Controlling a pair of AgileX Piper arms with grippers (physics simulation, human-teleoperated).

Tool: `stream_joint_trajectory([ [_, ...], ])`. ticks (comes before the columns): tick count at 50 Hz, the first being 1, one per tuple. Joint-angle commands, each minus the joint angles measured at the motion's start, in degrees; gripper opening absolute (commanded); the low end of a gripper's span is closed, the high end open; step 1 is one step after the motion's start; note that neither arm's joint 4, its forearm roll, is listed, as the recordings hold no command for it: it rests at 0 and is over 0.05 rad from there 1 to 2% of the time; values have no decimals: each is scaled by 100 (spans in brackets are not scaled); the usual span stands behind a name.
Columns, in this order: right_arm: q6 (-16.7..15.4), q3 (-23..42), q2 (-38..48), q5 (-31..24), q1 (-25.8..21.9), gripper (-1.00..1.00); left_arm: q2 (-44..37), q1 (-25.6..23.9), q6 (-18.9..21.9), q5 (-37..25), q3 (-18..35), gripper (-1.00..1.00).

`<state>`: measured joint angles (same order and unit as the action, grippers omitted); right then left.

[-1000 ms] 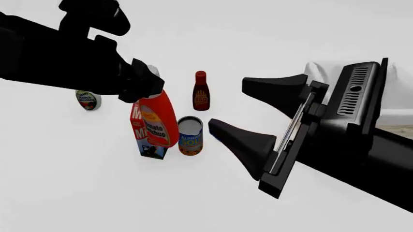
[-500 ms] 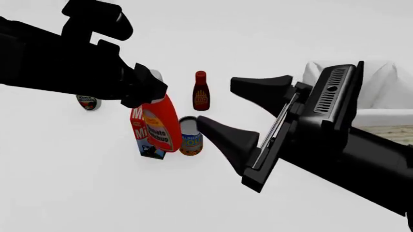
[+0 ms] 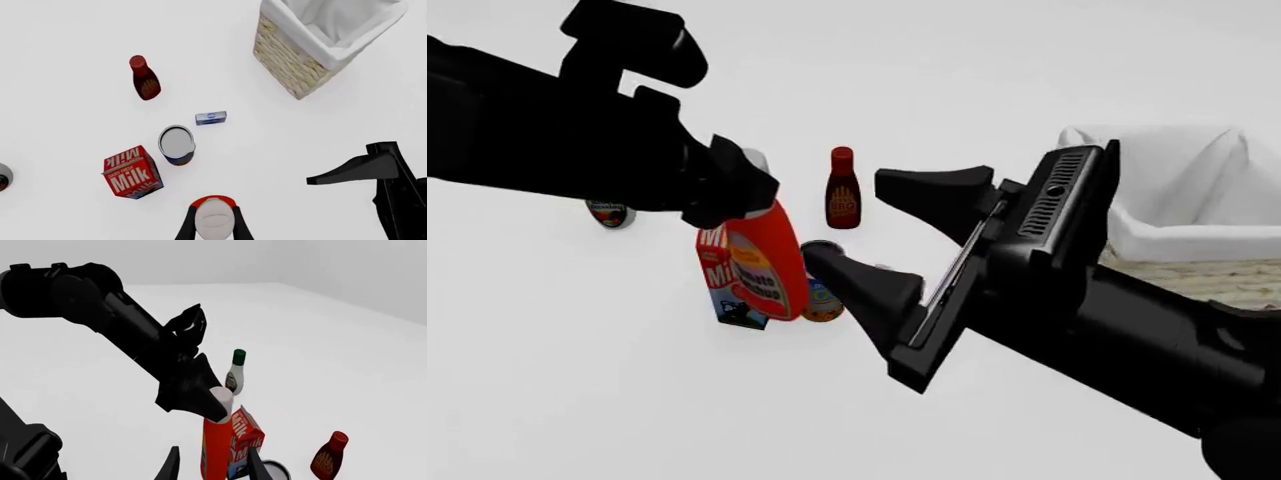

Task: Pick the ketchup and place it in the basket.

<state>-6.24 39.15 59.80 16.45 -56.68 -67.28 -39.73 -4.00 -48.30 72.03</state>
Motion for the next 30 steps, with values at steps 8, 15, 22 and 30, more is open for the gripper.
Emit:
stream_joint_trajectory([
  [8,112,-9,354,330,-10,100,57,-57,-48,54,-55,-100],
  [15,140,-5,458,429,-23,100,124,-129,-131,50,-105,-100],
  [22,146,-6,561,525,-7,100,199,-195,-174,11,-116,-100],
  [30,135,-15,645,580,-1,100,240,-209,-204,0,-144,-100],
])
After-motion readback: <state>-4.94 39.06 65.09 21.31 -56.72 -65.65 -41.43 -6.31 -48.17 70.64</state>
